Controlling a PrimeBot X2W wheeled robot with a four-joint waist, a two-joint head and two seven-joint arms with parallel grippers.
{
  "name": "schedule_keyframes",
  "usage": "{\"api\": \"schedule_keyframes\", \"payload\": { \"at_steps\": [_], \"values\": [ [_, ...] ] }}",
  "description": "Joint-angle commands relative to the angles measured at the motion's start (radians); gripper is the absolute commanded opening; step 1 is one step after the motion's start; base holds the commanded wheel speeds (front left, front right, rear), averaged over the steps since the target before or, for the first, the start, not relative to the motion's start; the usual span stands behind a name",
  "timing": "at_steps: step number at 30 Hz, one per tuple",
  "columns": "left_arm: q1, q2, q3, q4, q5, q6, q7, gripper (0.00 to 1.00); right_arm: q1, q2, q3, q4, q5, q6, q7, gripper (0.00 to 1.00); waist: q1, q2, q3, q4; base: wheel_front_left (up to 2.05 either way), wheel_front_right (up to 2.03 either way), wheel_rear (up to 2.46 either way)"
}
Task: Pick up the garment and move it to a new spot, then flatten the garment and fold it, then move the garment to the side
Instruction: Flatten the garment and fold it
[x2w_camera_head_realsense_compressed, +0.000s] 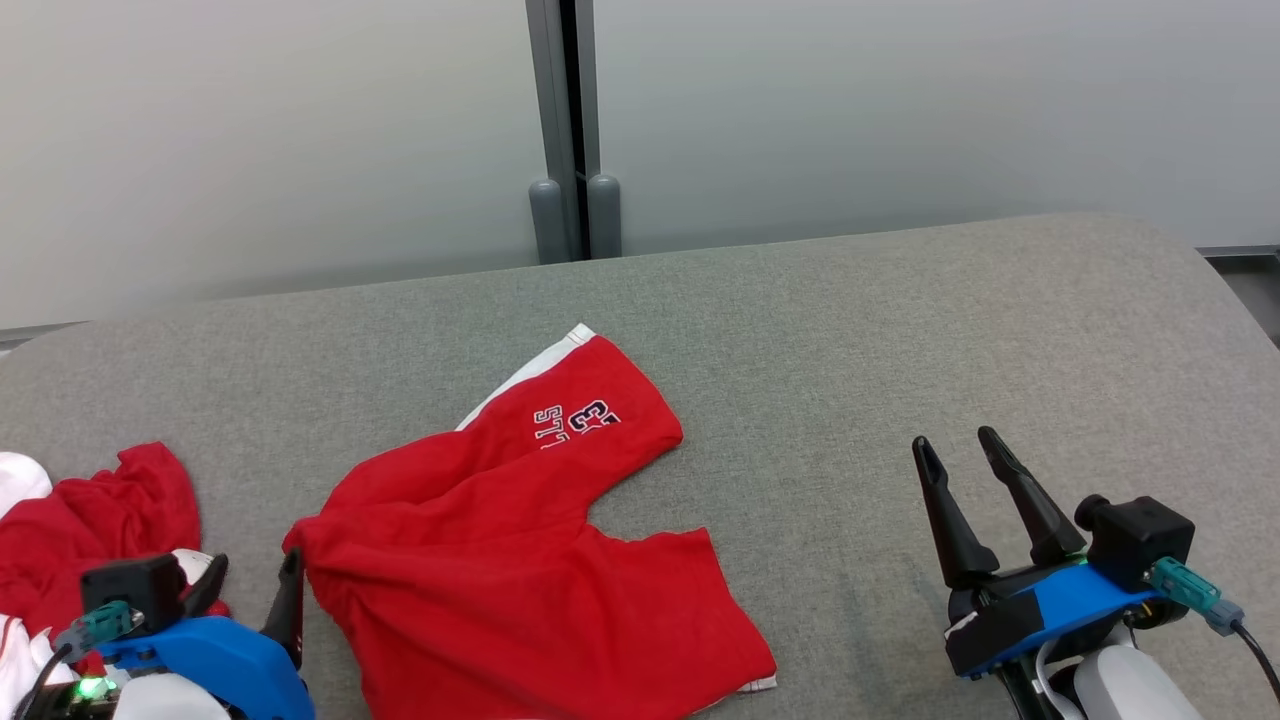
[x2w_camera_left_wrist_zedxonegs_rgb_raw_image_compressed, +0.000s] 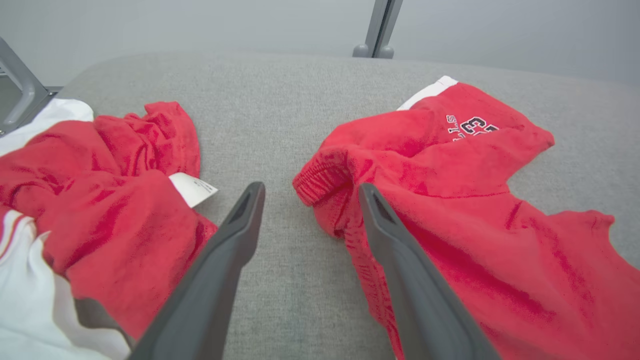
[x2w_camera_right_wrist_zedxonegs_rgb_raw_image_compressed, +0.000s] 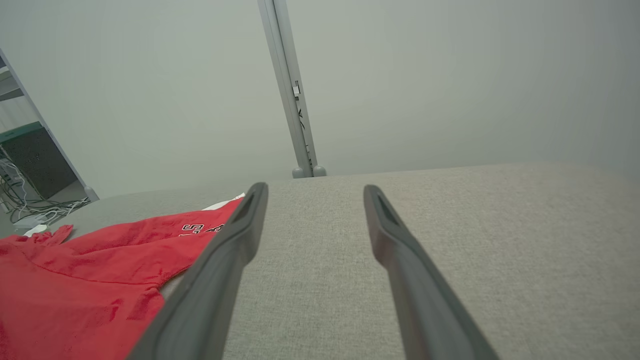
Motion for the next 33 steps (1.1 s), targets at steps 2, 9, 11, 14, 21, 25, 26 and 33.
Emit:
{"api": "schedule_keyframes", "payload": {
  "at_steps": [2,9,11,14,21,25,26,33],
  "values": [
    [-0.003,-0.007,0.019,-0.021,0.024,0.019,-0.068,1.00,0.005,-0.003,0.000,-0.003,-0.002,0.000,-0.003,1.00,-0.0001,-0.0001,0.002,0.008,0.00,0.00,0.00],
    [-0.014,-0.053,0.036,-0.024,0.074,0.053,-0.238,1.00,-0.008,-0.008,0.014,-0.005,-0.001,0.000,-0.003,1.00,-0.0001,-0.0001,-0.001,0.011,0.00,0.00,0.00],
    [-0.016,-0.078,0.043,-0.029,0.079,0.056,-0.307,1.00,-0.008,-0.009,0.015,-0.008,0.000,0.000,-0.003,1.00,-0.0001,-0.0001,-0.001,0.009,0.00,0.00,0.00],
    [-0.024,-0.111,0.046,-0.018,0.102,0.065,-0.397,1.00,-0.002,-0.009,0.017,-0.009,0.001,0.000,-0.003,1.00,-0.0001,-0.0001,-0.004,0.006,0.00,0.00,0.00],
    [-0.048,-0.167,0.047,0.004,0.170,0.050,-0.461,1.00,-0.004,-0.015,0.024,-0.009,0.004,0.000,-0.003,1.00,-0.0001,-0.0001,-0.011,-0.002,0.00,0.00,0.00],
    [-0.044,-0.194,0.068,-0.001,0.226,0.032,-0.464,1.00,-0.014,-0.019,0.028,-0.015,0.004,0.000,-0.003,1.00,-0.0001,-0.0001,-0.011,-0.007,0.00,0.00,0.00],
    [-0.037,-0.204,0.073,-0.002,0.234,0.024,-0.465,1.00,-0.013,-0.021,0.027,-0.017,-0.001,0.000,-0.003,1.00,-0.0001,-0.0001,-0.011,-0.008,0.00,0.00,0.00],
    [-0.017,-0.249,0.121,0.003,0.298,-0.038,-0.465,1.00,-0.011,-0.025,0.022,-0.027,-0.009,0.000,-0.003,1.00,-0.0001,-0.0001,-0.012,-0.009,0.00,0.00,0.00]
  ]
}}
